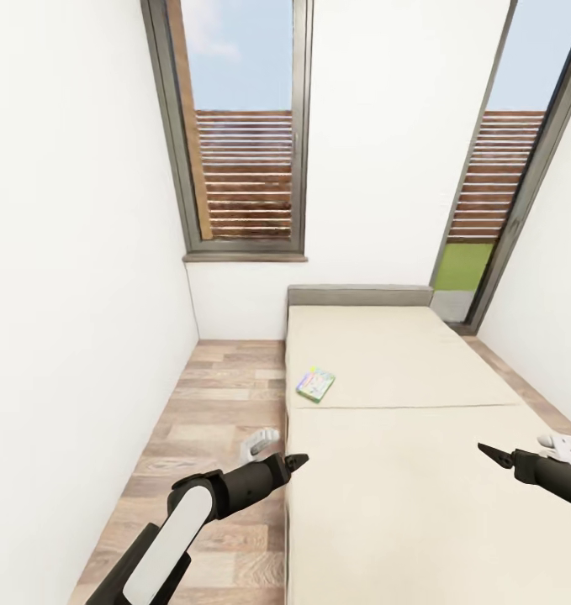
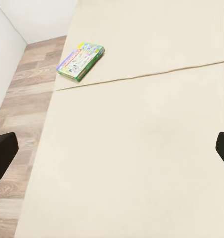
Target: Put all the toys in the child's room - the three board games (two on the bed and one on the table), the two jigsaw puzzles on the table, and the tennis ball on the table - inside the toy box on the table in the child's room.
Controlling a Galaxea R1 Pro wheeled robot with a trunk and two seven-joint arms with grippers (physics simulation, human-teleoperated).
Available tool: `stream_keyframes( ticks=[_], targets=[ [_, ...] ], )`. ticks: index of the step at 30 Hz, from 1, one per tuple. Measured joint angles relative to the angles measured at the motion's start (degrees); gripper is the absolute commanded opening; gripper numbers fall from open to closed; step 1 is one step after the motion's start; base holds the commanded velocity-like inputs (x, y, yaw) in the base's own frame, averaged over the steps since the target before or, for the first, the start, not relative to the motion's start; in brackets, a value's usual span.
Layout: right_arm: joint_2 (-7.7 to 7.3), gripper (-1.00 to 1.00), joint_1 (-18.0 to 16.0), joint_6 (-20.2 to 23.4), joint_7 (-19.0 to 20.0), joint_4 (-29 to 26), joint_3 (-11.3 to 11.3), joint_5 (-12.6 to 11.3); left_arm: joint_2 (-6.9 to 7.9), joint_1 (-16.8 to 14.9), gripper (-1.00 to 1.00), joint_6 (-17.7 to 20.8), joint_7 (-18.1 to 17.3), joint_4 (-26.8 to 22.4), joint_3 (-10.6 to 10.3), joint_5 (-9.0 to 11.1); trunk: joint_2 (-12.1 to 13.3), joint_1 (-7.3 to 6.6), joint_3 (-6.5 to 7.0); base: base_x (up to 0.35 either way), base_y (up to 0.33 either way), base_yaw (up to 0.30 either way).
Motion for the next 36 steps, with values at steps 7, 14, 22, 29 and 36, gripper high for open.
stream_keyframes(
  ticks=[7, 14, 22, 29, 36],
  targets=[
    [0.01, 1.00, 0.0, -0.1, 0.0, -0.1, 0.0, 0.0, 0.00, 0.0, 1.00, 0.0, 0.0, 0.1, 0.1, 0.0, 0.0, 0.01, 0.05, 0.058, 0.043, -0.089],
    [0.01, 1.00, 0.0, -0.1, -0.1, -0.1, 0.0, 0.0, -0.01, 0.0, 1.00, 0.0, -0.1, 0.1, 0.1, 0.1, 0.0, 0.01, 0.07, 0.022, 0.059, -0.033],
    [0.01, 1.00, 0.0, -0.1, -0.1, -0.1, 0.0, 0.0, -0.02, 0.0, 1.00, 0.0, -0.1, 0.2, 0.1, 0.1, 0.0, 0.01, 0.08, 0.007, 0.199, -0.011],
    [0.01, 1.00, 0.0, -0.1, -0.1, -0.1, 0.0, 0.0, -0.03, 0.0, 1.00, 0.0, -0.2, 0.2, 0.1, 0.1, 0.0, 0.01, 0.08, 0.002, 0.263, -0.004],
    [0.01, 1.00, 0.0, -0.1, -0.1, -0.1, 0.0, 0.0, -0.03, 0.0, 1.00, 0.1, -0.2, 0.2, 0.1, 0.1, 0.0, 0.01, 0.08, 0.001, 0.282, -0.001]
  ],
)
